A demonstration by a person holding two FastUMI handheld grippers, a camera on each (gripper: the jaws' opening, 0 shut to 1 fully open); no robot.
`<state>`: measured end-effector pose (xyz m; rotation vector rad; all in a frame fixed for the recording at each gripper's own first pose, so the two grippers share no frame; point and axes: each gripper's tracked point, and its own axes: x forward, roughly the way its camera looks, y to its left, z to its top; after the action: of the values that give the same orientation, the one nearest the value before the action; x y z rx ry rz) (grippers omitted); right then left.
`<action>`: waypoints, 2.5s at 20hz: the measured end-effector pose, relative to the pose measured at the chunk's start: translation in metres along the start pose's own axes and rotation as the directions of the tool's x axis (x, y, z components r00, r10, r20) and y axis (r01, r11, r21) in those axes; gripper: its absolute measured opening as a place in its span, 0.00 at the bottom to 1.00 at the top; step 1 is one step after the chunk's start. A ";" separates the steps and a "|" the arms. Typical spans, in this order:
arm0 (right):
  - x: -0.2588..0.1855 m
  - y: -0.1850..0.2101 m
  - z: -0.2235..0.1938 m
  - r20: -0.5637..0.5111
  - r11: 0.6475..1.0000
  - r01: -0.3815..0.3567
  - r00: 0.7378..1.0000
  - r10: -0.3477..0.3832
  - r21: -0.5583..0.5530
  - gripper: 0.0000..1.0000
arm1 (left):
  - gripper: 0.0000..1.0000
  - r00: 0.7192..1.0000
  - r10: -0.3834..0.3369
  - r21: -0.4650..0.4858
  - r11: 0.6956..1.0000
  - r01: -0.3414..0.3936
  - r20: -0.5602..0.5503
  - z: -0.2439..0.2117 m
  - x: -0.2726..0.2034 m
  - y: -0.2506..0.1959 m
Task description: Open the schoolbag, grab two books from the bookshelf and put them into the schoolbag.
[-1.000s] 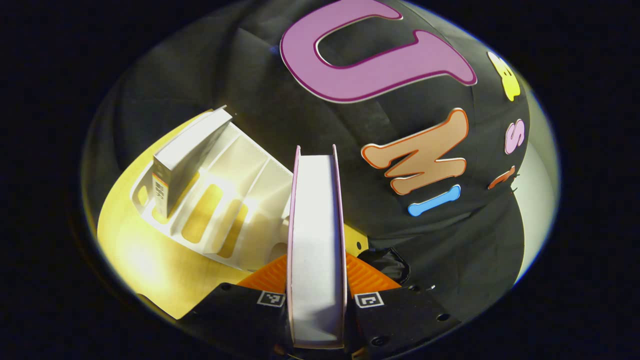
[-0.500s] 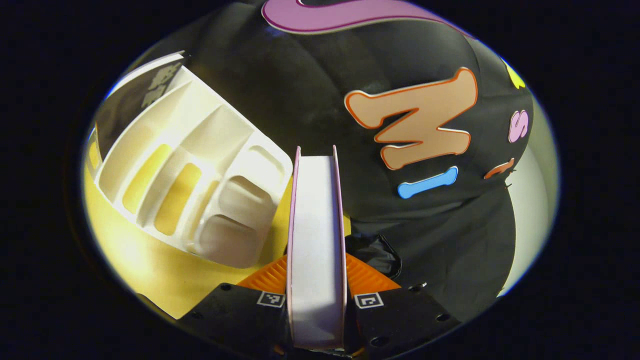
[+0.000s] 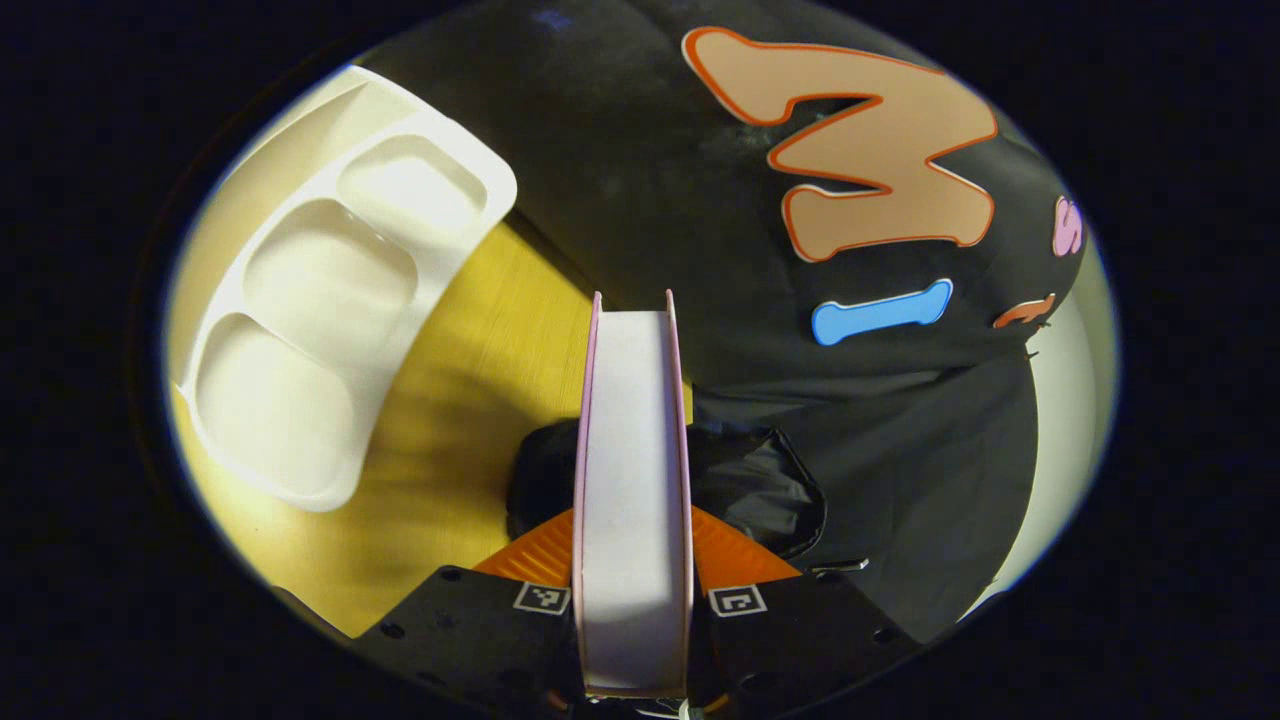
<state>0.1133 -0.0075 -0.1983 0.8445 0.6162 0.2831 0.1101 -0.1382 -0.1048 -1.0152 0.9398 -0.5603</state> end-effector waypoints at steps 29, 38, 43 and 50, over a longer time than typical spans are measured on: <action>-0.008 0.015 0.004 -0.034 0.999 -0.051 0.998 0.050 -0.015 0.03 | 0.35 0.984 -0.089 -0.191 0.980 0.059 -0.152 -0.128 0.194 -0.013; -0.004 0.019 0.002 -0.041 0.998 -0.056 0.998 0.055 -0.004 0.02 | 0.35 0.984 -0.145 -0.261 0.959 0.114 -0.105 -0.152 0.220 -0.022; -0.004 0.017 0.005 -0.036 0.999 -0.045 0.998 0.045 0.002 0.03 | 0.35 0.984 -0.141 -0.257 0.960 0.109 -0.105 -0.156 0.222 -0.021; -0.004 0.016 0.003 -0.038 0.999 -0.036 0.999 0.036 0.003 0.03 | 0.33 0.988 -0.051 -0.202 0.979 0.022 -0.143 -0.159 0.220 -0.004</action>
<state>0.1117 -0.0010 -0.1834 0.8542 0.6370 0.3316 0.0835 -0.3820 -0.2208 -1.1853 1.1273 -0.5860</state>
